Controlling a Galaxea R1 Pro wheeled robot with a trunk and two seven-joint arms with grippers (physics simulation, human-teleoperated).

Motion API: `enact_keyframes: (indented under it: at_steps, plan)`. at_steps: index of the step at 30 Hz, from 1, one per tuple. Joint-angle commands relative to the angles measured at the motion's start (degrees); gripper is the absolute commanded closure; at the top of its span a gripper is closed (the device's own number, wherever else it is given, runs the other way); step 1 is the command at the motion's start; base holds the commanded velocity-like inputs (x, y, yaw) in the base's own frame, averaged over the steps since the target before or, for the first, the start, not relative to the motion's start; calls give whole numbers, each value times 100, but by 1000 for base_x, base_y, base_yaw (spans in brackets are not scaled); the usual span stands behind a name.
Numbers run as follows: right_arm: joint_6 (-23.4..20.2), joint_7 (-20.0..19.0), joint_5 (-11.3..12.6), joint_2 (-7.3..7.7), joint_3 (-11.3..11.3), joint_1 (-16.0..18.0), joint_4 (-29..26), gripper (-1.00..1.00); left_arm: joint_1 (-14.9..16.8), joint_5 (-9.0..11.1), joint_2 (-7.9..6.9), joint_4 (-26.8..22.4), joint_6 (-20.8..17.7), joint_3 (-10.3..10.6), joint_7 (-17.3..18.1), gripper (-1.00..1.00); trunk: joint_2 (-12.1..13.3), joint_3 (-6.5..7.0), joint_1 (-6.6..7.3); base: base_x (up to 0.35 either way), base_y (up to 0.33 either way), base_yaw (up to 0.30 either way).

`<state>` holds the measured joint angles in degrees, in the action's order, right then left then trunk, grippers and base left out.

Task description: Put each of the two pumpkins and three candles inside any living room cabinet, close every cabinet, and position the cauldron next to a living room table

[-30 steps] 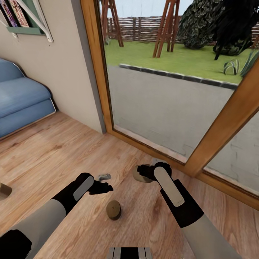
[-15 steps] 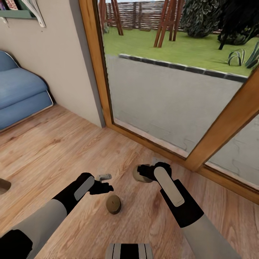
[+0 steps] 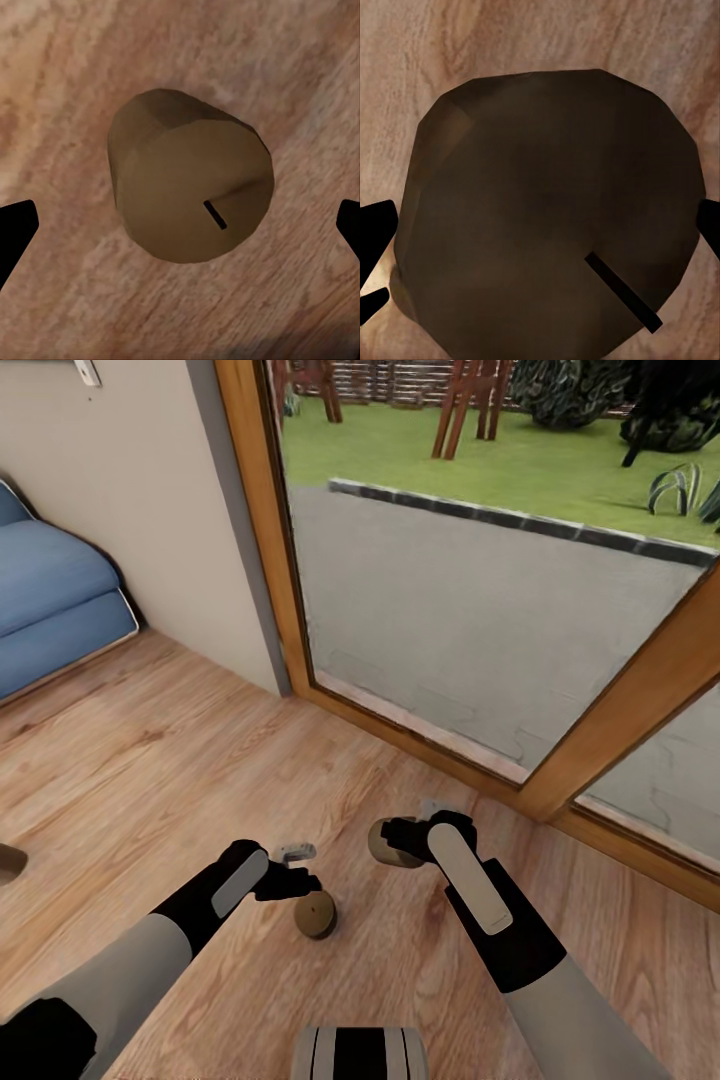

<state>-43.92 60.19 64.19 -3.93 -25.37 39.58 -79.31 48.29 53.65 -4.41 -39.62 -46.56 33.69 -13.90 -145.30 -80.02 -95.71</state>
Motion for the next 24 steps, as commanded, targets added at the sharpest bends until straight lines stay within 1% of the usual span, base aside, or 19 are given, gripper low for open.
enact_keyframes:
  at_steps: [1,4,7,10,13,14,18,24]
  plan:
    - [-20,63,44,-1,-3,6,-5,100,5,60,-1,-12,-1,31,-53,-100,-4,-27,-1,0,0,0]
    - [-20,63,44,-2,-3,6,-5,100,4,59,6,-16,20,32,-57,-100,-4,-27,-1,0,0,0]
    - [-20,63,42,-3,-3,6,-5,100,5,58,9,-16,161,34,-77,-100,-4,-27,-1,0,0,0]
    - [-20,63,41,-3,-3,6,-5,100,5,58,25,-33,276,33,-338,-100,-4,-27,-1,0,0,0]
    - [-20,63,42,-3,-3,6,-5,100,4,58,83,-37,308,33,-471,-100,-4,-27,-1,0,0,0]
    - [-20,63,41,-3,-3,6,-5,100,4,58,98,-37,315,33,-494,-100,-5,-49,-4,0,0,0]
    - [-20,63,41,-3,-3,6,-5,100,5,58,126,-31,328,32,-526,-100,-10,-138,-14,0,0,0]
    - [-20,63,44,-8,-3,6,-5,100,4,58,132,-48,331,32,-527,-100,-10,-138,-14,0,0,0]
